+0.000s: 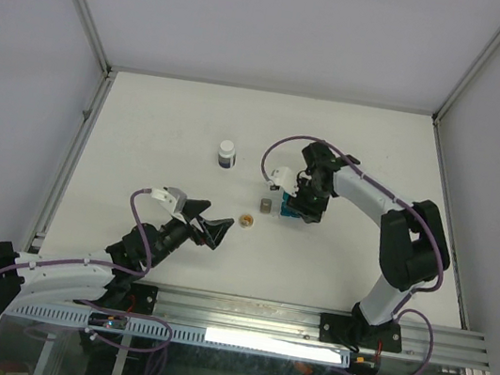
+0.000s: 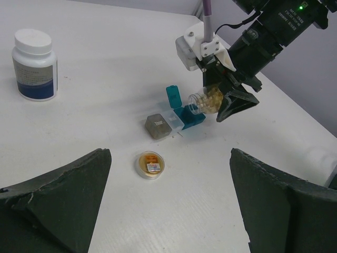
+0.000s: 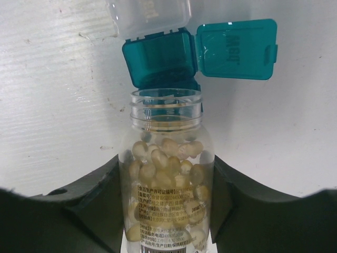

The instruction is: Sort the pills into containers

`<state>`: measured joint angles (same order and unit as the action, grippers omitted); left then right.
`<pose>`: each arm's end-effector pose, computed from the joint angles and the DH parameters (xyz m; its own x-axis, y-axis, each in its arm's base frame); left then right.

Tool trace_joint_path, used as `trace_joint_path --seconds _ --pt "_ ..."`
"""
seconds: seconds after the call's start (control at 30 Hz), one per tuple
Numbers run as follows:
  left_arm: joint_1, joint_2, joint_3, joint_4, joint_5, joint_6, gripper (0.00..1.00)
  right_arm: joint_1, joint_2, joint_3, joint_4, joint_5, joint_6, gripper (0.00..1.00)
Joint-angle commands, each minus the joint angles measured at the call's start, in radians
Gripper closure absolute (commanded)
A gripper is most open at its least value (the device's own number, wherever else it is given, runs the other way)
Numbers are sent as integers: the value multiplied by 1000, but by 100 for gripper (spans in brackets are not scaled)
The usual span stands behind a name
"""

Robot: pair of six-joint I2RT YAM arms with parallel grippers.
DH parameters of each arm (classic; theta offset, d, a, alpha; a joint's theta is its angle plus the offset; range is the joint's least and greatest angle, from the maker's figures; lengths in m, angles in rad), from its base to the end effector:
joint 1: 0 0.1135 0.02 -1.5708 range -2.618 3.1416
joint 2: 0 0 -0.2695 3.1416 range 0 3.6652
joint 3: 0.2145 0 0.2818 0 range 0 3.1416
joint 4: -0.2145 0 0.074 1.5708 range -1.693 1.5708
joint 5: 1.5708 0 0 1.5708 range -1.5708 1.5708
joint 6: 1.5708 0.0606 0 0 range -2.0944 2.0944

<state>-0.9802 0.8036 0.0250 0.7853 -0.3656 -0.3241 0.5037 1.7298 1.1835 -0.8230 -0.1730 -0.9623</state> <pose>0.1303 -0.1554 0.1577 -0.1801 -0.2654 -0.9472 0.5478 0.7727 -0.3207 0.3066 0.1809 0.1568 -0.0756 -0.9646 -0.2528 -0.9931 0.0957 -0.0678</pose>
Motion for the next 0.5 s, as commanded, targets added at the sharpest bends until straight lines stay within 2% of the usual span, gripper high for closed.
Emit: trace_joint_path --seconds 0.0,0.07,0.13,0.2,0.23,0.3,0.4,0.47 --pt "5 -10 -14 49 4 -1 1 8 -28 -7 65 57 7 100" --pt "5 -11 -8 38 8 0 1 6 -8 48 -30 -27 15 100" --pt "5 -10 -10 43 5 -1 1 7 -31 0 55 22 7 100" --pt "5 -8 -10 47 6 0 1 9 -16 41 -27 -12 15 100" --pt "5 -9 -8 38 8 -3 1 9 -22 44 -19 -38 14 100" --pt "5 -6 -11 51 5 -2 1 8 -28 -7 61 47 2 100" --pt "5 -3 -7 43 11 -2 1 -1 -3 30 1 -8 10 100" --pt "5 -5 -9 45 9 -4 1 1 -14 14 30 -2 8 100"
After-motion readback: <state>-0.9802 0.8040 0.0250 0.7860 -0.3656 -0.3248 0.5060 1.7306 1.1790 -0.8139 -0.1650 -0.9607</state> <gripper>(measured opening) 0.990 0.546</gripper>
